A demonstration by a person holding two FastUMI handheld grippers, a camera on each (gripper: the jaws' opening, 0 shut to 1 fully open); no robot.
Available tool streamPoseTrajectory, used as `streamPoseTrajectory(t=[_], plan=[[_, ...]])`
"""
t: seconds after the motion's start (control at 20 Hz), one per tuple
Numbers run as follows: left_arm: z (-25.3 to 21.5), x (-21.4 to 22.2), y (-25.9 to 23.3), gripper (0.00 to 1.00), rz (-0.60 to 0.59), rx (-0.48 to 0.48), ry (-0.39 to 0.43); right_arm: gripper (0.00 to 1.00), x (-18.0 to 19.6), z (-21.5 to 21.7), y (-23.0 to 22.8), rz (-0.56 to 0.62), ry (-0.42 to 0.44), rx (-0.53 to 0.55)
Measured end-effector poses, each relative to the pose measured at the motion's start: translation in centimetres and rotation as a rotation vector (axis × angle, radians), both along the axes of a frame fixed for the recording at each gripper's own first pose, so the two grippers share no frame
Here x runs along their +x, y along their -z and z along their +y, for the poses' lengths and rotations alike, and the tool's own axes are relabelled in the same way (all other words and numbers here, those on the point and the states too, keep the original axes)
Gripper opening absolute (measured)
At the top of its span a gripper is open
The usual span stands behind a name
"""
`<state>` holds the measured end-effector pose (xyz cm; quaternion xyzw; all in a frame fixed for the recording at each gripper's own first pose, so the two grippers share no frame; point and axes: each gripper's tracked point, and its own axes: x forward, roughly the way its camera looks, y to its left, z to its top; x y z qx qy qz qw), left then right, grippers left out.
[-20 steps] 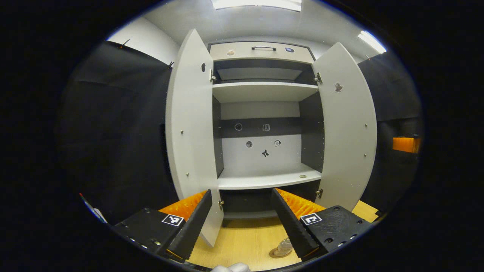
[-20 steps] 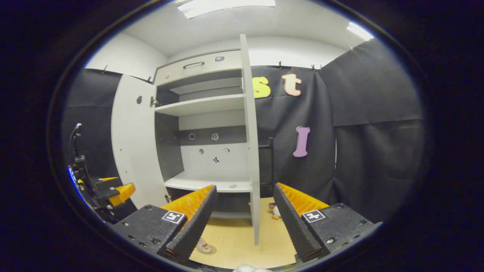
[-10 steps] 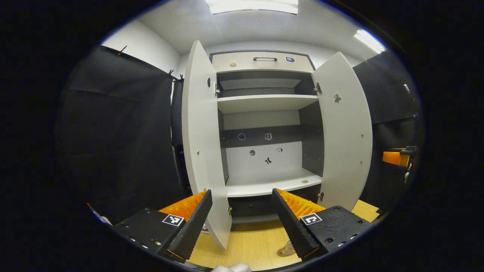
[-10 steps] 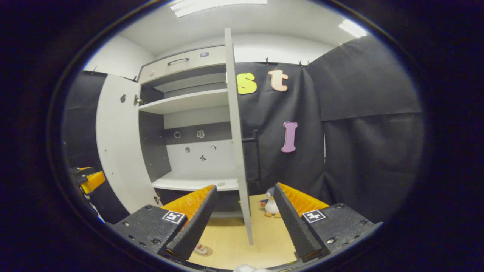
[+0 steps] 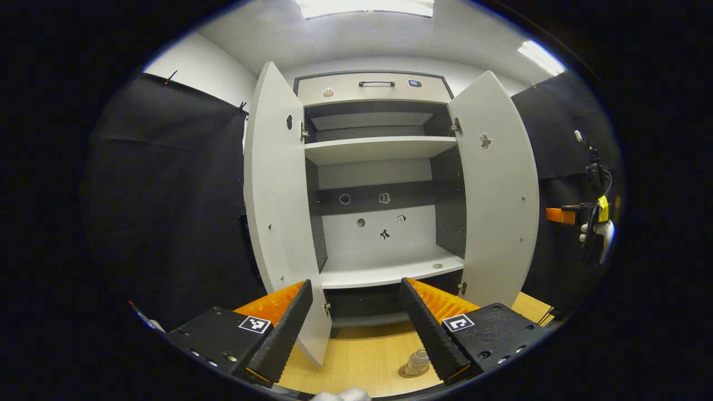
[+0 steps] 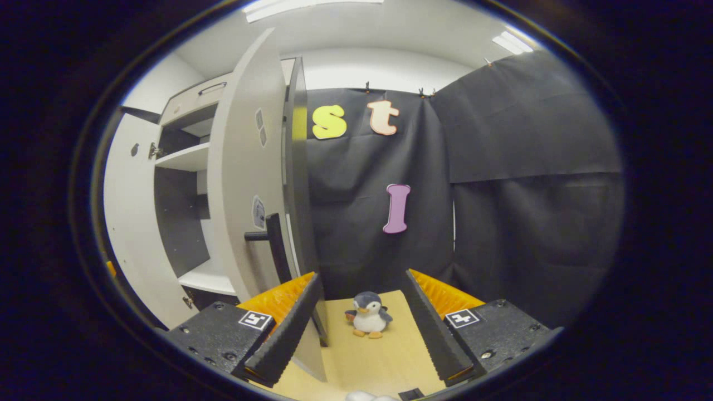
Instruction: Grasp the bottle in the cabinet with the left hand and place it on the coaster, then close the right door with the right hand and the left door with the left hand.
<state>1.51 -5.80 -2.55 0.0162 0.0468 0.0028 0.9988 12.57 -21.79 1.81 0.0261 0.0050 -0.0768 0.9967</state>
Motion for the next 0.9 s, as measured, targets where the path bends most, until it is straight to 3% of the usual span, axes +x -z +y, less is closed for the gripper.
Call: streamPoseTrajectory(t=[0.15, 0.3, 0.35, 0.4, 0.45, 0.65, 0.75, 0.8, 0.9], plan=[[-0.8, 0.3, 0.1, 0.96, 0.008, -0.001, -0.036, 0.98, 2.3, 1.6, -0.7, 0.01, -0.094, -0.035], [-1.6, 0.0, 0.4, 0.96, 0.02, -0.026, -0.073, 0.94, 2.8, 1.8, -1.1, 0.006, -0.129, -0.089], [-1.7, 0.0, 0.4, 0.96, 0.016, -0.033, -0.084, 0.96, 2.7, 2.6, -1.0, 0.017, -0.154, -0.079], [-1.8, 0.0, 0.5, 0.96, 0.01, -0.036, -0.098, 0.91, 2.7, 2.9, -0.9, 0.021, -0.175, -0.071], [-1.5, -0.1, 0.6, 0.96, 0.007, -0.031, -0.118, 0.87, 2.8, 3.8, -0.7, 0.035, -0.201, -0.078], [0.0, -1.2, 1.2, 0.96, 0.008, -0.03, -0.189, 0.91, 2.8, 8.5, -0.6, 0.057, -0.294, -0.109], [1.3, -2.4, 1.7, 0.96, 0.015, -0.027, -0.225, 0.86, 3.1, 10.8, -0.5, 0.057, -0.313, -0.14], [2.1, -2.8, 1.8, 0.96, 0.02, -0.028, -0.245, 0.91, 3.5, 11.9, -0.5, 0.054, -0.317, -0.162], [3.3, -3.9, 2.2, 0.96, 0.028, -0.034, -0.272, 0.87, 4.1, 14.0, -0.5, 0.036, -0.333, -0.181]])
